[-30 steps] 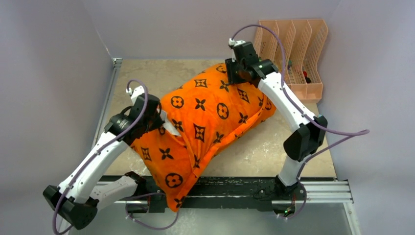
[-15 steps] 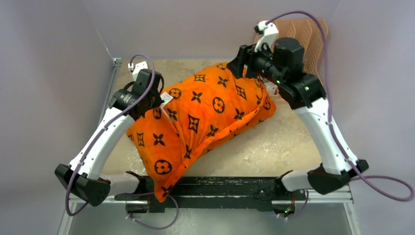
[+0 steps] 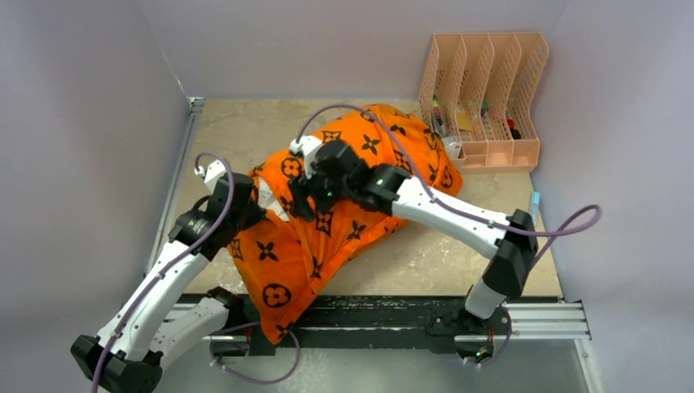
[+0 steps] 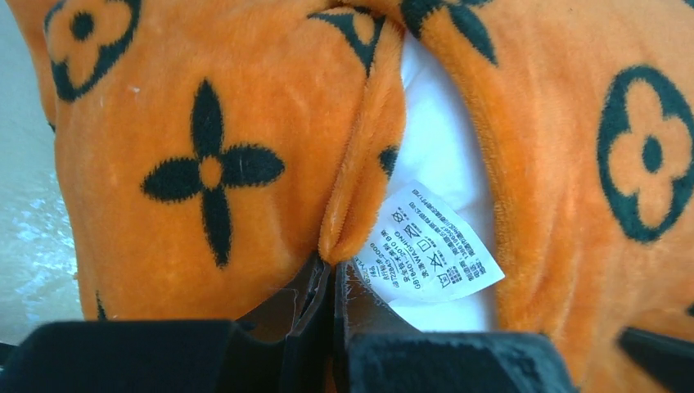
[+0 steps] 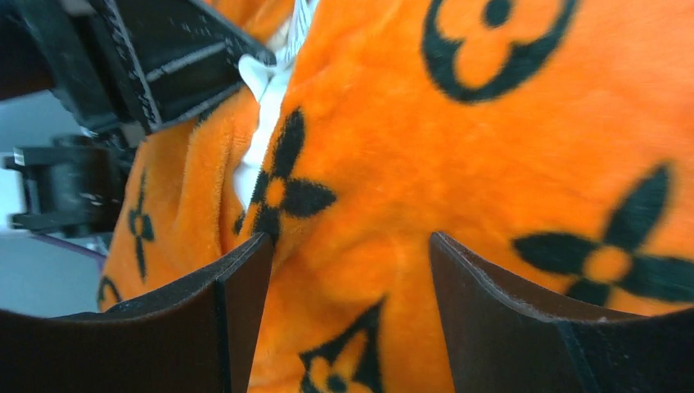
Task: Remove the pillowcase from the pillow
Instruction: Remove the pillow from the pillowcase.
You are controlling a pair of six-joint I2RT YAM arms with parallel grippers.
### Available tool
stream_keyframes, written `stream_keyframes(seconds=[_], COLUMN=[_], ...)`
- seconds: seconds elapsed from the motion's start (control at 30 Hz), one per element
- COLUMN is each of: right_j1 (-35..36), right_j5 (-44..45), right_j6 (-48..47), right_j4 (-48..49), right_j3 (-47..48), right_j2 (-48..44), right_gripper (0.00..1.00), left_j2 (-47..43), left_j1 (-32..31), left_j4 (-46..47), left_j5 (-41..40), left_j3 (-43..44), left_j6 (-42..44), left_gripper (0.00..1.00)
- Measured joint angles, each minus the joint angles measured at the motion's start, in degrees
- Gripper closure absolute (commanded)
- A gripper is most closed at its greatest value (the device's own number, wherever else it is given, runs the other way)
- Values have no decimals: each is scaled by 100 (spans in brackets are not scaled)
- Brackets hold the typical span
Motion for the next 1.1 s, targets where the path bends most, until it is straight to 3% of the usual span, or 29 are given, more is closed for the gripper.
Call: stream_keyframes(seconds=[0.23,0.37,0.47,0.6,0.63,0.87,1.03,1.07,1.1], right_j1=[678,944,1056,1040,1021,540,-437,-621,-723], right_j5=[791,1357,2076,2957,3082,3622,3195,3010,2865], right_j6=[-116,-116,-28,157,197,444,732,811,870], right_j4=[203,286,33,-313,-337,-664,-732,-728,-719], right_j3=[-111,68,356,525,520,466,-79,-192,-267], right_j2=[275,402,789,1250,1257,697,107,52,28], right_gripper=[27,37,52,95,100,100,100,100,100], left_j2=[-483,-546,-577,-717,-741,-1189,-1655,-1716,-1751], left_j1=[2,4,4,4,4,4,-9,-24,-37], left_j4=[192,234,232,197,181,273,9,17,46], left_j5=[81,81,70,42,42,201,540,702,846], left_j3=[-509,-579,-592,-625,-638,-1021,-1119,-1130,-1143], left_j6=[-540,-697,-789,-883,-894,-1204,-1392,-1392,-1390], left_gripper=[100,100,100,100,100,100,100,97,79])
